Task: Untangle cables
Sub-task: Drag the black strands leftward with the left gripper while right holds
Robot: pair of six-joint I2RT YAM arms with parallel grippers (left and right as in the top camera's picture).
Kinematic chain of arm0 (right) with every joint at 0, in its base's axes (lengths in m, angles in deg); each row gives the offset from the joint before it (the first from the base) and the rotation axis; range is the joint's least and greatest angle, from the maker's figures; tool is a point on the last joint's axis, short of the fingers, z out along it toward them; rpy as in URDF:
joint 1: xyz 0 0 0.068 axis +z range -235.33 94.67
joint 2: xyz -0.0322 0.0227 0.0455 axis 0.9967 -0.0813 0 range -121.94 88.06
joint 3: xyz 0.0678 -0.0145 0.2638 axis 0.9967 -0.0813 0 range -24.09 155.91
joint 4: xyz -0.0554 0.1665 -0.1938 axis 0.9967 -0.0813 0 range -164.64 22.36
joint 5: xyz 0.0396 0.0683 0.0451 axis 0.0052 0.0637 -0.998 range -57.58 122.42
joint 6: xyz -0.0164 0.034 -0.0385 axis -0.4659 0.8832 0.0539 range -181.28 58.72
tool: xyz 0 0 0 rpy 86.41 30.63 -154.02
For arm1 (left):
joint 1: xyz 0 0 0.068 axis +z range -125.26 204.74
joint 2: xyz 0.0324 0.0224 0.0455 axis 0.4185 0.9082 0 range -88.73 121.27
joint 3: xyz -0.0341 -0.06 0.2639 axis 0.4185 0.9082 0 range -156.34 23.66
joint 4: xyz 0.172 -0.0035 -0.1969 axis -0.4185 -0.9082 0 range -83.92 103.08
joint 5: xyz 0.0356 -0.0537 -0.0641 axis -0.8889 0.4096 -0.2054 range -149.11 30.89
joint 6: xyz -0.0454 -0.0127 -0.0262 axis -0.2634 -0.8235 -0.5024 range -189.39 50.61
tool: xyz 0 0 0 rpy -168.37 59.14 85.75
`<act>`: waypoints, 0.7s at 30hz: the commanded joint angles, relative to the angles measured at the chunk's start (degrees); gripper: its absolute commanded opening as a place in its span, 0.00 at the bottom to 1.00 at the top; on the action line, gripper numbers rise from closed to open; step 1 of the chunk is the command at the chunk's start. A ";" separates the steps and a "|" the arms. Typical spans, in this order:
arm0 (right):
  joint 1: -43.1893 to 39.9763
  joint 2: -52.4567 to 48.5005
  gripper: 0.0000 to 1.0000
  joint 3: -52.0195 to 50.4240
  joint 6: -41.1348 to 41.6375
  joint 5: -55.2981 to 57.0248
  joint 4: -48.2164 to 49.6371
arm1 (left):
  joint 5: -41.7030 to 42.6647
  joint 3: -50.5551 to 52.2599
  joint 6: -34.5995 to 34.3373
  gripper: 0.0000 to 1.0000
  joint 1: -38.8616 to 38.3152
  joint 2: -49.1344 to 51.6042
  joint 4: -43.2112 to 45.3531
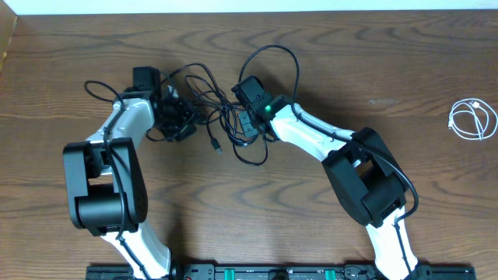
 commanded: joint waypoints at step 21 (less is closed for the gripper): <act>0.00 -0.63 0.08 -0.46 -0.66 0.96 0.02 | -11.80 0.26 -4.04 0.33 -13.66 -1.40 2.14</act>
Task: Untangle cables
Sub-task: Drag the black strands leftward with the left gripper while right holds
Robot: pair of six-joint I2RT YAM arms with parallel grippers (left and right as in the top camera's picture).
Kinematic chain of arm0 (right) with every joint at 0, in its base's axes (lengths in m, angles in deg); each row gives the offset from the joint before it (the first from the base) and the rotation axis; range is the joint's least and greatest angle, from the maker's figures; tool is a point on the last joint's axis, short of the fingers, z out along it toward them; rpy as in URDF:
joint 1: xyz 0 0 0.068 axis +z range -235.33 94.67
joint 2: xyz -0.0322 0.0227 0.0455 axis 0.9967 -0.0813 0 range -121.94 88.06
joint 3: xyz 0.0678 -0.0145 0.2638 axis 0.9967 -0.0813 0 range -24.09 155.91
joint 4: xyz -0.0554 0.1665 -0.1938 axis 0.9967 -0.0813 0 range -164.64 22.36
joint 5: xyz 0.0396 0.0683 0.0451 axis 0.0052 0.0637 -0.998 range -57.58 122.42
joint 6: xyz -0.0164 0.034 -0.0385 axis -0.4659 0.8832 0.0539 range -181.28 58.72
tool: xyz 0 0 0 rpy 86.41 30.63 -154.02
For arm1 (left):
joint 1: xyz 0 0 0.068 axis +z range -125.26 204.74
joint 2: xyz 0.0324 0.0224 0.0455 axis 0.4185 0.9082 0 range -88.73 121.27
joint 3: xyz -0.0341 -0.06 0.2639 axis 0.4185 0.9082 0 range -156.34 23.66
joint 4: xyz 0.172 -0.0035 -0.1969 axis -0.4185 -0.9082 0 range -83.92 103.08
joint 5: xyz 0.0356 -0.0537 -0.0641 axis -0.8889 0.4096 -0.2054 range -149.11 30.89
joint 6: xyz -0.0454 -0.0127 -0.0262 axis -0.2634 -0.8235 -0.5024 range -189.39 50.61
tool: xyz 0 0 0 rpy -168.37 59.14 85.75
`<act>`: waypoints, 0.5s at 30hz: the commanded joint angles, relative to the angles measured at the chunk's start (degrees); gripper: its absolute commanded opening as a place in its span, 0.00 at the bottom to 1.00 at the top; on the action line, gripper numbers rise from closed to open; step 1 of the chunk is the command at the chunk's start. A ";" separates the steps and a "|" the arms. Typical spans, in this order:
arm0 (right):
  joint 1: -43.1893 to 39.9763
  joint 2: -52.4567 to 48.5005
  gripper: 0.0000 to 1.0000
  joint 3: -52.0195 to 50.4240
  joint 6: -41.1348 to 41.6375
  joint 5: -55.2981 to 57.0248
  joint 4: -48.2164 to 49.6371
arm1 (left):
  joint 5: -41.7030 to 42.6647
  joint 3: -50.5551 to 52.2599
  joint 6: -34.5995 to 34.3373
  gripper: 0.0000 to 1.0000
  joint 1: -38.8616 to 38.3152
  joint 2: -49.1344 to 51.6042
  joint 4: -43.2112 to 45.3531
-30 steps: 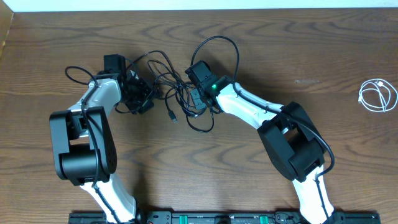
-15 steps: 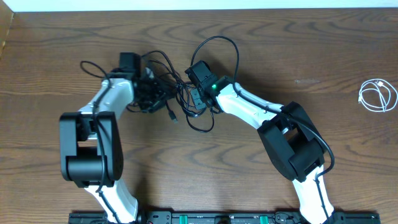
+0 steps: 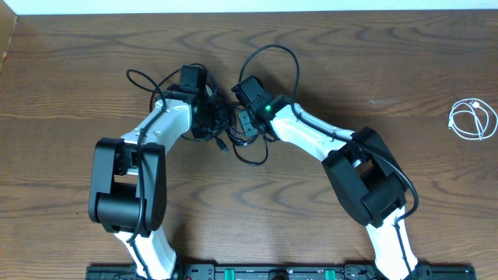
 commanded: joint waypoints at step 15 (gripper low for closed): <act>0.02 -0.63 0.08 -0.46 -0.66 0.66 -0.02 | -3.13 0.46 -5.38 0.31 -0.17 1.25 -0.13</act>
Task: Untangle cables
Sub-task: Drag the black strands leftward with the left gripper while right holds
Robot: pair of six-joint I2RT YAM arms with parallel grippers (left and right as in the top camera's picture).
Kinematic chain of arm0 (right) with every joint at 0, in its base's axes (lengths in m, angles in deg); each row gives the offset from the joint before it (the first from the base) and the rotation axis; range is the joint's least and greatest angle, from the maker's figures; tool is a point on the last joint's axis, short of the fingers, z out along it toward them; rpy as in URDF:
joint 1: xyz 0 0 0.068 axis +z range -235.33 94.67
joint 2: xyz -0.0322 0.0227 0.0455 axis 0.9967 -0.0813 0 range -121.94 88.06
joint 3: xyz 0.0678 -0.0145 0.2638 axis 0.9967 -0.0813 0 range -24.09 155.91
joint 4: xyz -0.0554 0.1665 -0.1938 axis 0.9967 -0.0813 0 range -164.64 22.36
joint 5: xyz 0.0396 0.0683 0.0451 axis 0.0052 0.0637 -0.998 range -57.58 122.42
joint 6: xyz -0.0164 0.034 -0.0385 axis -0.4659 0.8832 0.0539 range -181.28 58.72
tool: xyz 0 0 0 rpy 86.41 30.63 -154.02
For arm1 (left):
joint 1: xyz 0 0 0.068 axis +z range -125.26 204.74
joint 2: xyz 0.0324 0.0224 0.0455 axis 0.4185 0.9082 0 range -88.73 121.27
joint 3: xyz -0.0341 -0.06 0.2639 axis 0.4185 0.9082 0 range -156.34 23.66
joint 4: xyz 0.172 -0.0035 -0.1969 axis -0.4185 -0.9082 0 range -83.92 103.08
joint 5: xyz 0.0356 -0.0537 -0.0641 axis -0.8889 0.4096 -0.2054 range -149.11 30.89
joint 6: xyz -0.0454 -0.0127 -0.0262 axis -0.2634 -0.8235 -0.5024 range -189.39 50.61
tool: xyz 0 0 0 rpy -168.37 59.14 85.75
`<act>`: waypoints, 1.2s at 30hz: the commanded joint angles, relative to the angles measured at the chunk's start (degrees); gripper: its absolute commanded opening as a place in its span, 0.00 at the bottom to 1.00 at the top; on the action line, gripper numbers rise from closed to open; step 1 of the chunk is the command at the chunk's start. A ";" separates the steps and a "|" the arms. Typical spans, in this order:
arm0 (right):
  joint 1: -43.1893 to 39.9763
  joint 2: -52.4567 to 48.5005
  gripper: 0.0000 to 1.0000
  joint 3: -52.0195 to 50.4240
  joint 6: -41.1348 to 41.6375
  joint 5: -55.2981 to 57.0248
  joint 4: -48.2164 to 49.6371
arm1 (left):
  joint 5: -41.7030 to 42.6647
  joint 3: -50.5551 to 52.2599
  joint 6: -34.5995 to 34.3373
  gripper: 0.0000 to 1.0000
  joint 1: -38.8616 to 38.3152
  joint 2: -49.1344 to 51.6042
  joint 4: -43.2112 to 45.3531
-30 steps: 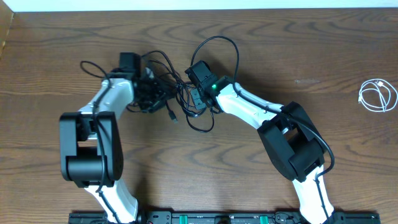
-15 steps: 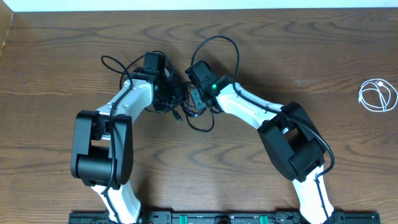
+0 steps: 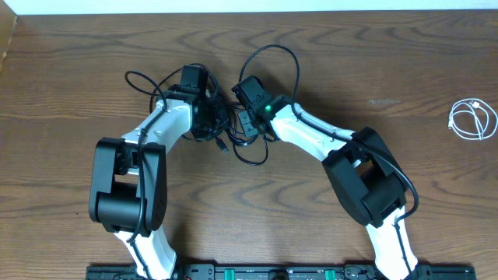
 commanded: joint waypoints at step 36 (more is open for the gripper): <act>0.02 -0.63 0.09 -0.46 -0.42 0.66 -0.13 | 2.43 -0.15 -1.73 0.07 1.33 3.82 0.44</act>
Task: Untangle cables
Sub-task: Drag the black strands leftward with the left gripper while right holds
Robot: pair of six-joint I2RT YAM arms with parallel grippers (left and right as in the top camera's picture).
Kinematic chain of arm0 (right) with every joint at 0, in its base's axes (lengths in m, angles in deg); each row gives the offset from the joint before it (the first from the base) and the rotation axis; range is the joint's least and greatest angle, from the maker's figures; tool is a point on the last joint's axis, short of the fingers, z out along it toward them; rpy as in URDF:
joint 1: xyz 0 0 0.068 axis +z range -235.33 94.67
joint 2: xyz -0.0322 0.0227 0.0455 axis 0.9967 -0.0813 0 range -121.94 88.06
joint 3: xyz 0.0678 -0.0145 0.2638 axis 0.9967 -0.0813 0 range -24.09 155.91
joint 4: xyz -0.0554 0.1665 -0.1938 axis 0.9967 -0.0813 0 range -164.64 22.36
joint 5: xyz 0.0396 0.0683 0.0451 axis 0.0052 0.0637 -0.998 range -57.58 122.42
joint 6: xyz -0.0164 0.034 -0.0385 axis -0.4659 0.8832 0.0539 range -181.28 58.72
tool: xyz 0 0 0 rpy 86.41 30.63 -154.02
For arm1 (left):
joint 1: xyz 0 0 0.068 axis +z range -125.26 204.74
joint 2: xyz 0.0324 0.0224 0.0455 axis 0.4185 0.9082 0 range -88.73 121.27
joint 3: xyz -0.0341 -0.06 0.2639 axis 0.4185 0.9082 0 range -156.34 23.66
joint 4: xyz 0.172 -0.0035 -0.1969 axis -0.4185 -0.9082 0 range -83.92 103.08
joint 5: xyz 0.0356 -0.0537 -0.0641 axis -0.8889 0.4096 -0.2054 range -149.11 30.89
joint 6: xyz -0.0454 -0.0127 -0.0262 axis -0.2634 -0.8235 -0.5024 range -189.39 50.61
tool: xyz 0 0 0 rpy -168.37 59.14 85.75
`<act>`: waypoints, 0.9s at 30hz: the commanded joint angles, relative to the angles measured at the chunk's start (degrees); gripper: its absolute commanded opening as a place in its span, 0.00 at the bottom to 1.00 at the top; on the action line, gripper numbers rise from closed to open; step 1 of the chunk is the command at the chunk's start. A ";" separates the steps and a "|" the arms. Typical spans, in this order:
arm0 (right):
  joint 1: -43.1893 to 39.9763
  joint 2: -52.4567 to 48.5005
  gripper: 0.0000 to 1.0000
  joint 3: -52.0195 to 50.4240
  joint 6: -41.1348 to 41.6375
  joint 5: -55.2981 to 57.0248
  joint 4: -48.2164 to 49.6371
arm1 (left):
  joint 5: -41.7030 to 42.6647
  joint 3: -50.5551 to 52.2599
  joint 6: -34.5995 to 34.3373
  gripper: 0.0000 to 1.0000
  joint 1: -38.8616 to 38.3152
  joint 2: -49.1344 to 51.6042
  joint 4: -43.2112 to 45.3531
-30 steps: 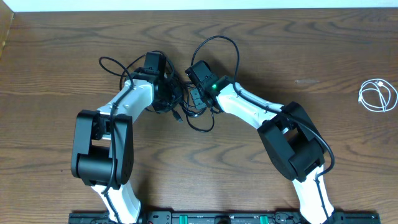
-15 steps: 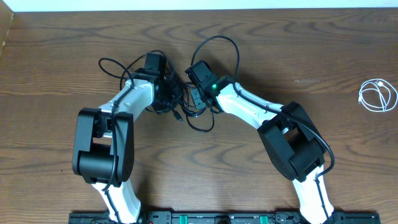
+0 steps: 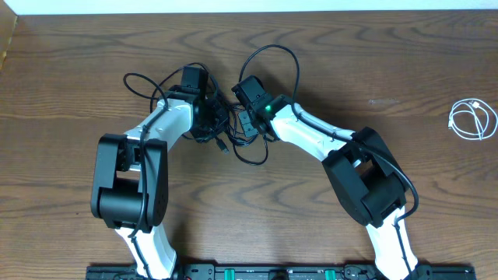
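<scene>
A tangle of black cables (image 3: 222, 109) lies at the back middle of the table. One loop (image 3: 138, 80) trails out to the left, another loop (image 3: 282, 56) arcs to the back right, and a third (image 3: 250, 155) hangs toward the front. My left gripper (image 3: 210, 122) is buried in the left side of the knot, its dark fingers apparently closed on strands. My right gripper (image 3: 246, 124) sits in the right side of the knot, close to the left one. Its fingers are lost against the cables.
A coiled white cable (image 3: 472, 120) lies apart near the right edge. The wooden table (image 3: 311, 225) ends at a pale wall along the back. Both arm bases stand at the front edge.
Almost nothing has moved. The left arm's elbow has shifted slightly and the left cable loop has crept a little further left. The right arm is still.
At first my left gripper was out to the left with the tangle stretched that way, while the right gripper sat in the knot. The left gripper then stood further right, beside the right one, and the left loop had come with it. Both have stayed there since.
</scene>
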 commanded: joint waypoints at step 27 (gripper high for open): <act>0.00 0.22 0.43 0.04 -0.46 0.04 -0.24 | 13.27 -0.31 13.64 0.11 14.91 1.70 -2.64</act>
